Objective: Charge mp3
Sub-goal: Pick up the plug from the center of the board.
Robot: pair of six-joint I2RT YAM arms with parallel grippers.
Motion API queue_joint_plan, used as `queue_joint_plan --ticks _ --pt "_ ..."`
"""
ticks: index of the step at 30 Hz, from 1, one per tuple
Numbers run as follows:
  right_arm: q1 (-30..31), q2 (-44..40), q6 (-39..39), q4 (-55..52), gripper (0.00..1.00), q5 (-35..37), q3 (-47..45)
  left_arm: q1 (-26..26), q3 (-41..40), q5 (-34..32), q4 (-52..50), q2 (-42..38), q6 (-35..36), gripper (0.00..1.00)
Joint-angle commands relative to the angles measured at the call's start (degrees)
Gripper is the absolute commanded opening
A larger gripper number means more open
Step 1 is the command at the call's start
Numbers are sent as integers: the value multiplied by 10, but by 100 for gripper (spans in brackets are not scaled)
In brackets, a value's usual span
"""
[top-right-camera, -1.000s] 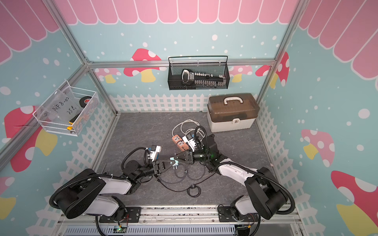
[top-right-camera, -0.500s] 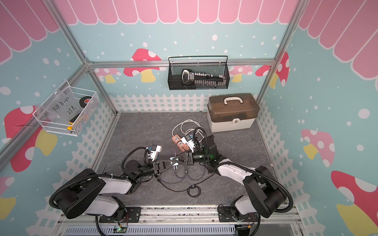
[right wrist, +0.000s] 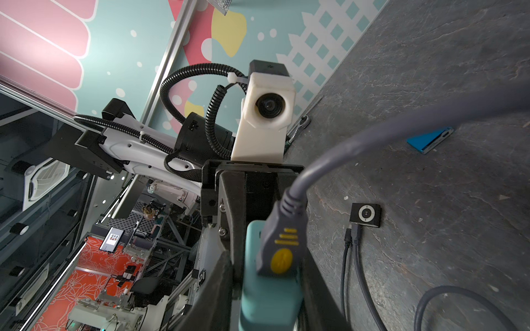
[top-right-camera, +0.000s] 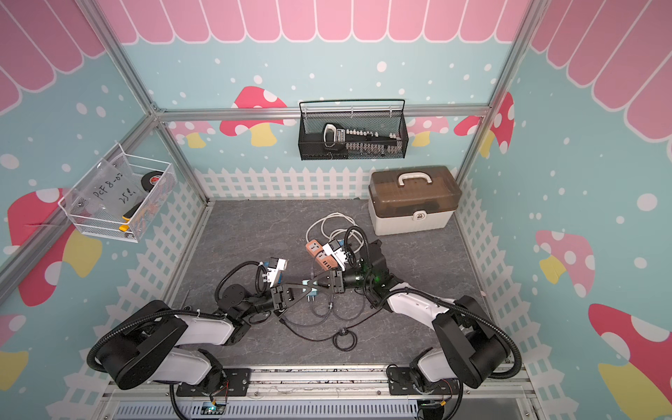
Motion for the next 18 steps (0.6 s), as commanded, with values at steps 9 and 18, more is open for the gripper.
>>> queue_joint_plan --ticks 9,18 --pt "-4 -43 -66 -59 0 50 -4 10 25 6 17 10 -27 25" --pt "-14 -49 -76 -78 0 71 -4 16 31 25 17 8 -36 35"
